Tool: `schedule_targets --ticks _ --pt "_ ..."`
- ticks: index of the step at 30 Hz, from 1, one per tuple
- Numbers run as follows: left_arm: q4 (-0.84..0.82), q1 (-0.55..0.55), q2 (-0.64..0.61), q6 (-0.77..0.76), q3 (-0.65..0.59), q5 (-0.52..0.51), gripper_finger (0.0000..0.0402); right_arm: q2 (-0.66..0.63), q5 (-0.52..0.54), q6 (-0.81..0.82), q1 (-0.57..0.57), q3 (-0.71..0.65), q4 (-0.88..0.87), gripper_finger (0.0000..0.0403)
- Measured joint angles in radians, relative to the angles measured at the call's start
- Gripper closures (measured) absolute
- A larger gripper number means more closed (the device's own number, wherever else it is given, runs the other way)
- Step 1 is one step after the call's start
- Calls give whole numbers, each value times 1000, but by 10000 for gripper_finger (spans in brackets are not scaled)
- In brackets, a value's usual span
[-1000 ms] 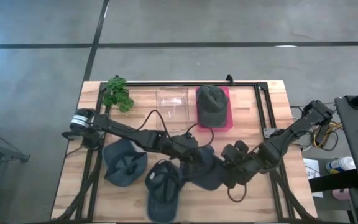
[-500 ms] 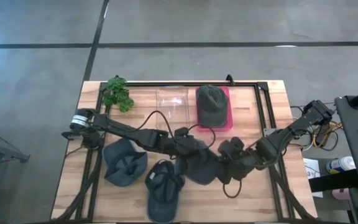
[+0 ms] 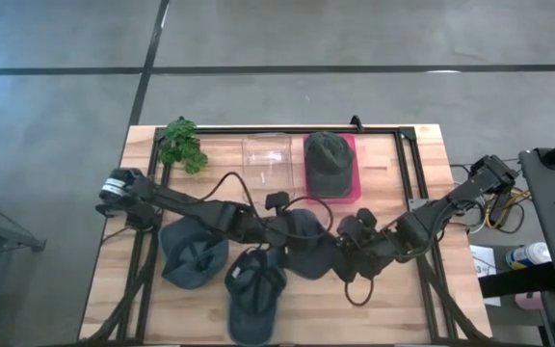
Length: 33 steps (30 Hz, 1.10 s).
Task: Pick & Place hat
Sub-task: Put the right blue cap into the transparent bin
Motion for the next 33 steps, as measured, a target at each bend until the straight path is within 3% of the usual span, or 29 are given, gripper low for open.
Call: schedule_targets --ticks 7,14,27,33 --pt "67 33 13 36 -32 -2 360 -1 0 -152 -1 0 121 390" --pt "20 29 -10 114 18 3 360 -3 49 -160 -2 1 94 390" --pt "-335 9 -49 116 156 7 360 -5 160 -178 -3 4 89 390" --pt "-491 -6 -78 6 191 8 360 -6 160 -179 -3 4 90 390"
